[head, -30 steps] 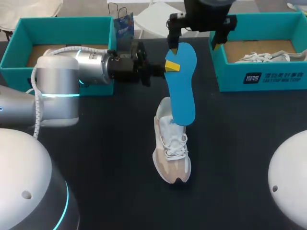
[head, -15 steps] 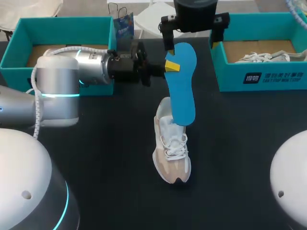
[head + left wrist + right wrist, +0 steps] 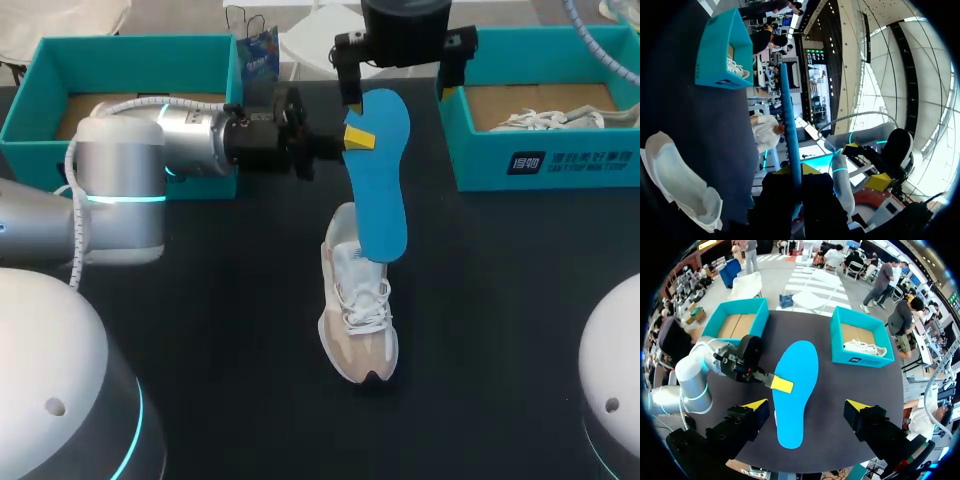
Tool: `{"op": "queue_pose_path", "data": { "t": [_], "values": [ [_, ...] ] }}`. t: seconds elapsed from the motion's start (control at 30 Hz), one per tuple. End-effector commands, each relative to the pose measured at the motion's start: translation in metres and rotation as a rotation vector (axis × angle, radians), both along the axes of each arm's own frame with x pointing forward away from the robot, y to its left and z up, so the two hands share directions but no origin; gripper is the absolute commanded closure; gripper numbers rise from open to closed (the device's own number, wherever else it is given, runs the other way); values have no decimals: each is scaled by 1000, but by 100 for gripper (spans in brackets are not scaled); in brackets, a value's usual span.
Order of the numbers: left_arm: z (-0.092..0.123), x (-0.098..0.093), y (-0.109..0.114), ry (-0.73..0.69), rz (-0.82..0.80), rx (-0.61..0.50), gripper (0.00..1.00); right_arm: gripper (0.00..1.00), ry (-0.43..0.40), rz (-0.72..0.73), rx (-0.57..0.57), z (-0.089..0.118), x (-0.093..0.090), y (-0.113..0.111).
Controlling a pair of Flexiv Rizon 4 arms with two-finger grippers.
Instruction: Take the shoe out of the shoebox, open the shoe tongue, remove and reinsert the insole, then place the shoe into the shoebox
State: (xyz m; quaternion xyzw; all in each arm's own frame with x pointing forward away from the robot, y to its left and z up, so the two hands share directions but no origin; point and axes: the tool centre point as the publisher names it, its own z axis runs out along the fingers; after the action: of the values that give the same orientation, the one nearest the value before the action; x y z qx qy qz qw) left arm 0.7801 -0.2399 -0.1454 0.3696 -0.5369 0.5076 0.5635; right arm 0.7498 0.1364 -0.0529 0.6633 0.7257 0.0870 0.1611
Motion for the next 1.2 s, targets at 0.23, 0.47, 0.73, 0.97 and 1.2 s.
{"op": "queue_pose_path", "data": {
  "t": [0.23,0.47,0.73,0.97,1.2],
  "values": [
    [0,0,0,-1,-2,0,100,0,2,0,-1,0,1,1],
    [0,0,0,-1,-2,0,100,0,2,0,-1,0,1,1],
    [0,0,0,-1,-2,0,100,0,61,75,240,-16,-4,-32],
    [0,0,0,-1,-2,0,100,0,77,104,371,-21,0,-60],
    [0,0,0,-1,-2,0,100,0,131,168,549,-30,6,-80]
  ]
}}
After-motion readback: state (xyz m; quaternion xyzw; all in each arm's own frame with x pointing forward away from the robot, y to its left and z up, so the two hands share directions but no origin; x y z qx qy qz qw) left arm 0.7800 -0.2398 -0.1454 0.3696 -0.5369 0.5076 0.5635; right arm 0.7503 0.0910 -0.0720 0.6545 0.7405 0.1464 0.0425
